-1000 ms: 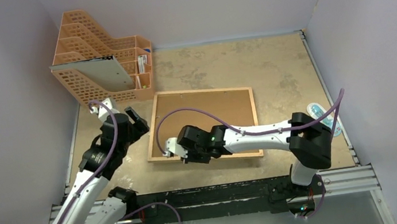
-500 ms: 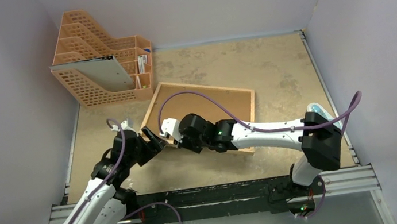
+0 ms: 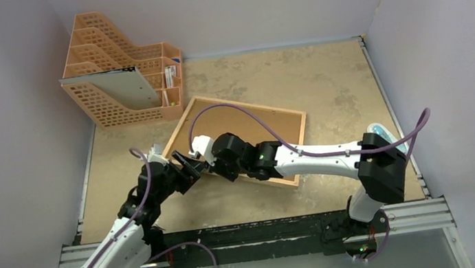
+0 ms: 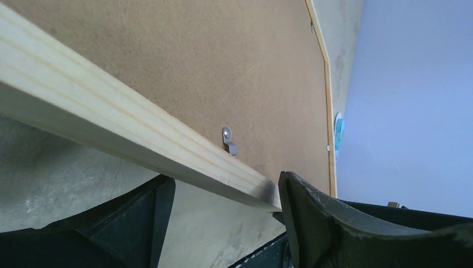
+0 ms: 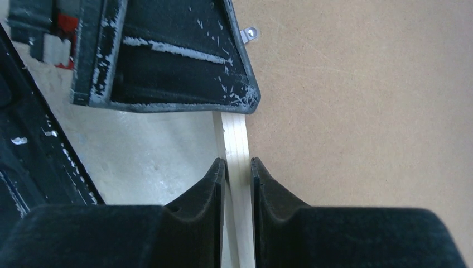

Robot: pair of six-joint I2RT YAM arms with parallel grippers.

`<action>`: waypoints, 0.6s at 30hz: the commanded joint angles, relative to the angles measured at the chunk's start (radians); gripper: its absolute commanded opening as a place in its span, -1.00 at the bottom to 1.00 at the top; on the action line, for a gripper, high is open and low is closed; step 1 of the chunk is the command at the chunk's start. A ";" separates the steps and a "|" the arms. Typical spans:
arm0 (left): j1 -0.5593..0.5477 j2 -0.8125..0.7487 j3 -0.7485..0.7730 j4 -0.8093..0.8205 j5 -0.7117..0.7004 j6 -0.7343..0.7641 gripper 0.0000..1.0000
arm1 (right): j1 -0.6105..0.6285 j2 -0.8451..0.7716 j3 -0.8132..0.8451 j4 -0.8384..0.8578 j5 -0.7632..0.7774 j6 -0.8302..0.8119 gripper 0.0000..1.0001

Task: Put the photo into the frame
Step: Turn over the photo frame at the center of the board.

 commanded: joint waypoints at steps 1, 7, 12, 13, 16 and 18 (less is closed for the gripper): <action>0.004 -0.017 -0.052 0.175 -0.003 -0.134 0.31 | -0.002 0.003 0.083 0.084 -0.003 0.047 -1.00; 0.004 -0.092 -0.119 0.245 -0.071 -0.260 -0.28 | 0.004 -0.012 0.066 0.138 -0.022 -0.026 -1.00; 0.004 -0.080 -0.113 0.225 -0.081 -0.268 -0.74 | 0.032 0.018 0.094 0.120 0.031 -0.052 -1.00; 0.004 -0.073 -0.107 0.226 -0.080 -0.269 -0.85 | 0.044 0.031 0.105 0.107 0.068 -0.053 -1.00; 0.004 -0.052 -0.081 0.215 -0.075 -0.268 -1.00 | 0.081 0.077 0.148 0.019 0.191 -0.061 -0.18; 0.004 -0.037 -0.058 0.203 -0.072 -0.261 -1.00 | 0.101 0.090 0.155 -0.006 0.254 -0.061 0.03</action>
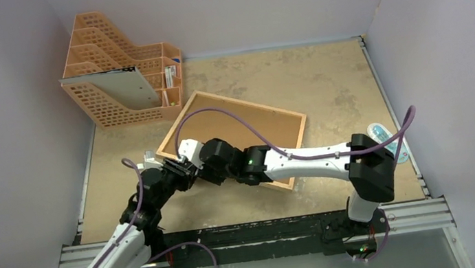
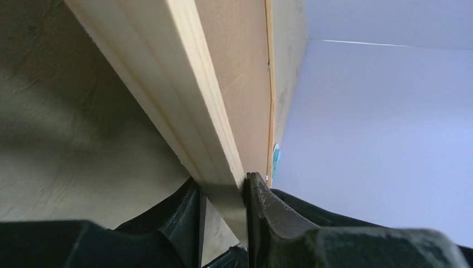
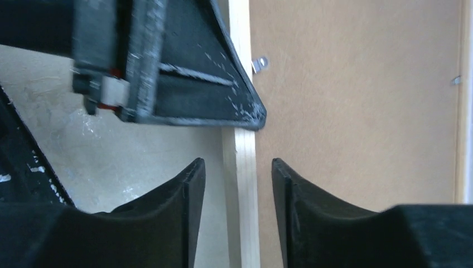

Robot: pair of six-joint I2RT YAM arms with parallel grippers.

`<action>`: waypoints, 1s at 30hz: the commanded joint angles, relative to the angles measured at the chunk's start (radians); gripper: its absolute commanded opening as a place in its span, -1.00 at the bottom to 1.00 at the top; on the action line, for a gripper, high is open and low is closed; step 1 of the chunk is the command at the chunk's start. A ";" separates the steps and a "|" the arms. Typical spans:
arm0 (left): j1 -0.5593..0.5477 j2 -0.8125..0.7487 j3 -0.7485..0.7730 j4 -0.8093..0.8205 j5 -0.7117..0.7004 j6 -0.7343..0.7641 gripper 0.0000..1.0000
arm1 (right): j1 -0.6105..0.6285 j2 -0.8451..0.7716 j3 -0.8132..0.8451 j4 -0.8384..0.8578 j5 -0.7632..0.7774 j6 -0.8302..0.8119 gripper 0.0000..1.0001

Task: Put the photo into the frame
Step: Turn over the photo frame at the center of the board.

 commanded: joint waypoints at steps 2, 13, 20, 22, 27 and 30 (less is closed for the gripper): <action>0.003 0.041 0.086 -0.010 -0.007 0.040 -1.00 | 0.066 0.025 0.058 -0.027 0.215 -0.017 0.15; 0.003 0.061 0.143 -0.070 -0.003 0.036 -1.00 | 0.158 0.036 -0.065 -0.043 0.618 -0.001 0.22; 0.003 0.053 0.146 -0.073 0.014 0.023 -1.00 | 0.165 0.036 -0.132 0.039 0.741 -0.072 0.03; 0.003 0.052 0.147 -0.074 0.030 0.019 -1.00 | 0.169 0.041 -0.132 0.061 0.782 -0.085 -0.09; 0.003 0.043 0.178 -0.118 0.040 0.034 -1.00 | 0.179 0.024 -0.127 0.102 0.828 -0.146 -0.58; 0.003 0.045 0.237 -0.200 0.026 0.080 -0.65 | 0.180 -0.002 -0.116 0.094 0.792 -0.146 -0.99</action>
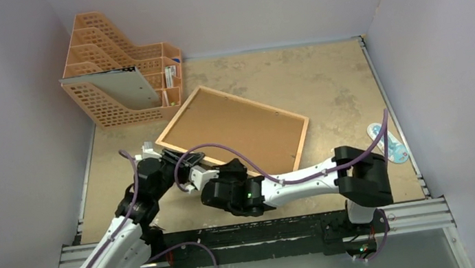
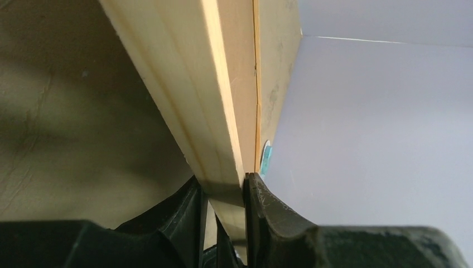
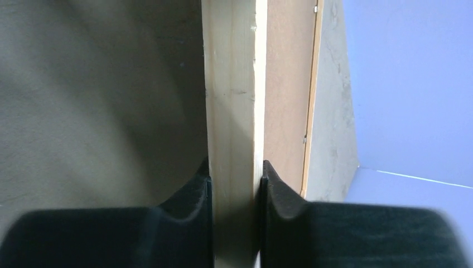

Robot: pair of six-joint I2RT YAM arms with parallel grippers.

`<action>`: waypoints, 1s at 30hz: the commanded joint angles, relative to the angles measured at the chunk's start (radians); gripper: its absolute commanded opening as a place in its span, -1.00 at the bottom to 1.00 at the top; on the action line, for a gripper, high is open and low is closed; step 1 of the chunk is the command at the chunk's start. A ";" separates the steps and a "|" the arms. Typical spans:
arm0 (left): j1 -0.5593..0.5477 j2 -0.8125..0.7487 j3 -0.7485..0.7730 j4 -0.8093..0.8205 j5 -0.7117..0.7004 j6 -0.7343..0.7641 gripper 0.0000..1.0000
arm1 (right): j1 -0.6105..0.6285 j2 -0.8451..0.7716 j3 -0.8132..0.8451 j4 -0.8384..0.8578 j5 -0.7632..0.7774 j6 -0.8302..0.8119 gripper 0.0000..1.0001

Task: Put the photo into the frame
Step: Turn over the photo frame at the center of the board.

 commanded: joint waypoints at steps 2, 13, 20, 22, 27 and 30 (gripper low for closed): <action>0.003 -0.018 0.138 -0.155 -0.010 0.143 -0.37 | -0.016 -0.075 0.021 0.075 0.034 0.041 -1.00; 0.003 -0.090 0.456 -0.507 -0.220 0.355 0.44 | -0.036 -0.221 0.096 0.014 -0.156 0.024 -1.00; 0.003 -0.098 0.718 -0.717 -0.398 0.488 0.53 | -0.126 -0.310 0.173 -0.001 -0.294 0.028 -1.00; 0.003 -0.109 0.758 -0.742 -0.447 0.510 0.54 | -0.172 -0.318 0.220 -0.021 -0.363 0.042 -1.00; 0.003 -0.135 0.779 -0.750 -0.466 0.528 0.57 | -0.284 -0.284 0.360 -0.148 -0.485 0.136 -1.00; 0.003 -0.136 0.745 -0.725 -0.428 0.525 0.57 | -0.338 -0.270 0.418 -0.167 -0.540 0.171 -1.00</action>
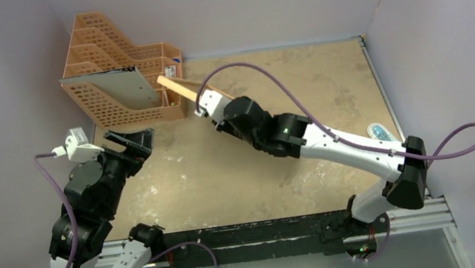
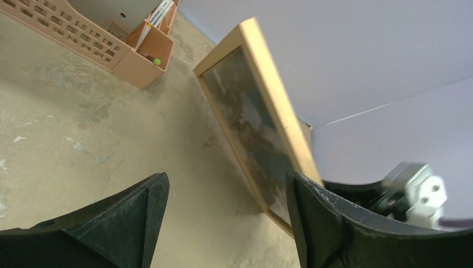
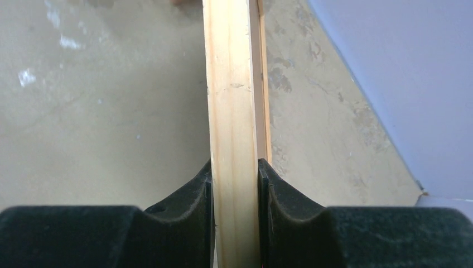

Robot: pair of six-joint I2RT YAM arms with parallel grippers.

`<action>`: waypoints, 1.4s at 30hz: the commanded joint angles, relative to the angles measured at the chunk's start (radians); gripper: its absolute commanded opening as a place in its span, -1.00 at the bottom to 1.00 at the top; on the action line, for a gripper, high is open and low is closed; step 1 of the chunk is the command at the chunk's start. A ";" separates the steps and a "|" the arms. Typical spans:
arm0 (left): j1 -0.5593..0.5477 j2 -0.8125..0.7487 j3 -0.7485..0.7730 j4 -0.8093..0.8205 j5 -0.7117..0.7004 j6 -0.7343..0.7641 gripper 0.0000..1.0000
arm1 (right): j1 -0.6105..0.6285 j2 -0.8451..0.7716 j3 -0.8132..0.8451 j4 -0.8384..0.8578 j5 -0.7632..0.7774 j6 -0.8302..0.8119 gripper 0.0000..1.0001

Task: Put the photo into the frame
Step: Turn over the photo frame at the center of the board.

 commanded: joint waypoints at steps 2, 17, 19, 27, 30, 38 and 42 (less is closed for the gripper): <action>0.003 0.011 -0.038 0.008 0.039 0.035 0.57 | -0.085 0.006 0.172 0.059 -0.158 0.199 -1.00; 0.003 0.131 -0.271 0.221 0.279 -0.006 0.55 | -0.406 0.111 0.315 0.015 -0.469 0.406 -1.00; 0.003 0.144 -0.285 0.237 0.287 -0.004 0.55 | -0.470 0.101 0.303 0.040 -0.520 0.434 -1.00; 0.003 0.228 -0.324 0.322 0.324 0.002 0.55 | -0.799 0.017 0.066 0.268 -0.816 0.668 -1.00; 0.003 0.266 -0.332 0.348 0.342 0.009 0.54 | -0.891 -0.003 -0.041 0.363 -0.910 0.751 -1.00; 0.003 0.331 -0.374 0.426 0.354 0.001 0.53 | -1.027 -0.083 -0.312 0.613 -1.007 0.914 -1.00; 0.003 0.382 -0.401 0.469 0.378 0.020 0.53 | -1.038 -0.116 -0.436 0.687 -0.976 0.976 -1.00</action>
